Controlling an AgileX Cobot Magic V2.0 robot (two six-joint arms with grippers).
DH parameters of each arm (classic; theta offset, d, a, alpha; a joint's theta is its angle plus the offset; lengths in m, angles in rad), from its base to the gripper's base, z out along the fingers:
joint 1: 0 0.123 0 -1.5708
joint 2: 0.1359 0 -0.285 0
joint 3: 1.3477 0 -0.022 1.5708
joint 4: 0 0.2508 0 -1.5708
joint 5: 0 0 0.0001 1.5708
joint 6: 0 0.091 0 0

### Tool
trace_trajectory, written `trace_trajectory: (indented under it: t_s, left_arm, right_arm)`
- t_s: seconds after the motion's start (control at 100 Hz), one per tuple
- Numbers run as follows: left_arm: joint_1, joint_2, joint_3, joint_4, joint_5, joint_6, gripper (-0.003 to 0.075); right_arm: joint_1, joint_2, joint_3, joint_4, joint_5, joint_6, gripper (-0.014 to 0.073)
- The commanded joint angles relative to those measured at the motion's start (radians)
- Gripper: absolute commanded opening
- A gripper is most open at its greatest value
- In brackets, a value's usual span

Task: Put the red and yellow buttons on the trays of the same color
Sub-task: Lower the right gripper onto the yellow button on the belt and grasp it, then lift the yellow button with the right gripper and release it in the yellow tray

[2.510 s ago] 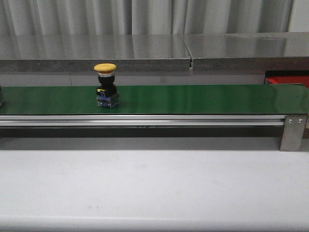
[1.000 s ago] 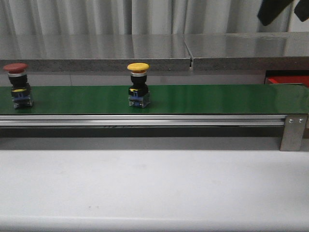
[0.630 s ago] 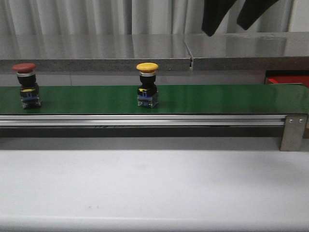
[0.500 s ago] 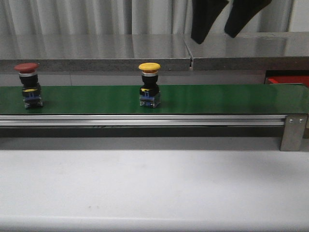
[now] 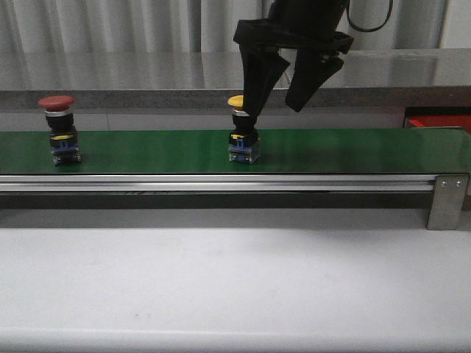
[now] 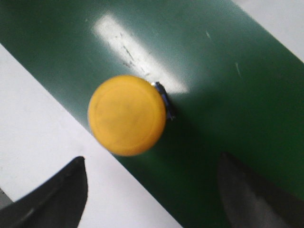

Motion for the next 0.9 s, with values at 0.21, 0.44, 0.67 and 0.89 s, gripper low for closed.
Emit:
trace_trajectory:
  t_s: [0.21, 0.44, 0.67, 0.89]
  left_arm:
    - [-0.006, 0.010, -0.023, -0.015, -0.072, -0.002, -0.0020]
    - [-0.006, 0.010, -0.023, -0.015, -0.072, -0.002, -0.0020]
    - [-0.006, 0.010, -0.023, -0.015, -0.072, -0.002, -0.0020]
    - [-0.006, 0.010, -0.023, -0.015, -0.072, -0.002, -0.0020]
  right_arm:
    - [0.008, -0.012, -0.036, 0.062, -0.105, -0.021, 0.0563]
    - [0.011, -0.012, -0.036, 0.061, -0.146, -0.021, 0.0314]
    - [0.011, -0.012, -0.036, 0.062, -0.135, -0.019, 0.0013]
    - [-0.005, -0.060, -0.036, 0.067, -0.104, -0.016, -0.0027]
